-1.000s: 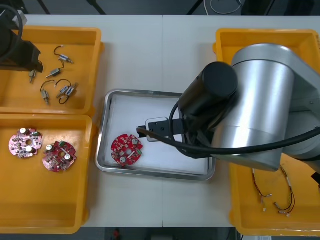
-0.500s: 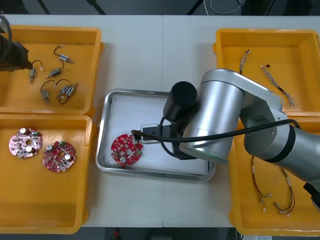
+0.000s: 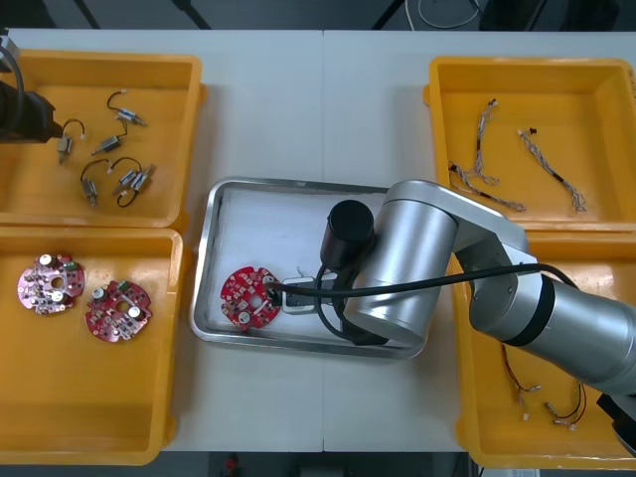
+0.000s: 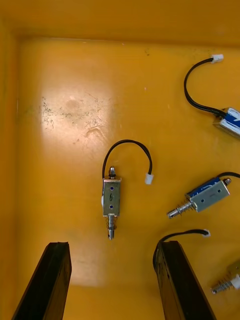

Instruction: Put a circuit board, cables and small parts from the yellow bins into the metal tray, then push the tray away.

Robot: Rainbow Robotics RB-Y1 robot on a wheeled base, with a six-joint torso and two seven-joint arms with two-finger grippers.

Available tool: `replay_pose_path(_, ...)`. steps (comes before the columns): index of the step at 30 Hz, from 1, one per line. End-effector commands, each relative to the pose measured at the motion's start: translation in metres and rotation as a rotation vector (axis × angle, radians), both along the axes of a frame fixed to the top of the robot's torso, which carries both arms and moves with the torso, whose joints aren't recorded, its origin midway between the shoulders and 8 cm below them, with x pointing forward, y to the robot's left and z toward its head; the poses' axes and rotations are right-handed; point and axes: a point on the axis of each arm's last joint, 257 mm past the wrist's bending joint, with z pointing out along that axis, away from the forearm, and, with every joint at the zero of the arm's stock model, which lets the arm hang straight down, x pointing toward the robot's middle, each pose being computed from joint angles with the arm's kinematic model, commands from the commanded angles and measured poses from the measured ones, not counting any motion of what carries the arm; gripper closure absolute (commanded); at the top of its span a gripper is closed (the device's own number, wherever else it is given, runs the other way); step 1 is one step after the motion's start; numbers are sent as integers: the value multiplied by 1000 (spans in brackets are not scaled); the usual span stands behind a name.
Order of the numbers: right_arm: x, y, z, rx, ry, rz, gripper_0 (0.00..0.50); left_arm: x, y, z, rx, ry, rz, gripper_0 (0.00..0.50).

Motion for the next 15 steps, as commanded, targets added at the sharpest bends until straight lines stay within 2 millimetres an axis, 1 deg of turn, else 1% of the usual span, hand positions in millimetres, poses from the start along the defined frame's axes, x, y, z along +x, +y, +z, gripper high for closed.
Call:
replay_pose_path(1, -11, 12, -9, -3, -4, 28, 367, 26, -13, 22, 6, -87, -34, 0)
replay_pose_path(2, -11, 12, -9, -2, -3, 26, 367, 29, -15, 18, 16, -94, -39, 0)
replay_pose_path(3, -12, 12, -9, 1, 0, 22, 125, 31, -14, 16, 23, -99, -38, 0)
replay_pose_path(4, -12, 12, -9, 2, 1, 21, 88, 32, -14, 14, 27, -100, -38, 0)
replay_pose_path(5, -12, 12, -8, 6, -1, 15, 88, 34, -13, 11, 35, -106, -38, 0)
replay_pose_path(6, -11, 12, -8, 7, -1, 10, 0, 36, -14, 8, 38, -113, -40, 0)
replay_pose_path(9, -10, 14, -6, 18, 0, 1, 0, 41, -12, 0, 39, -125, -33, 0)
replay_pose_path(12, -8, 15, 1, 34, -1, -17, 0, 43, -10, -5, 44, -132, -31, 0)
replay_pose_path(15, -4, 13, 17, 44, -16, -51, 0, 43, -8, -9, 51, -127, -29, 0)
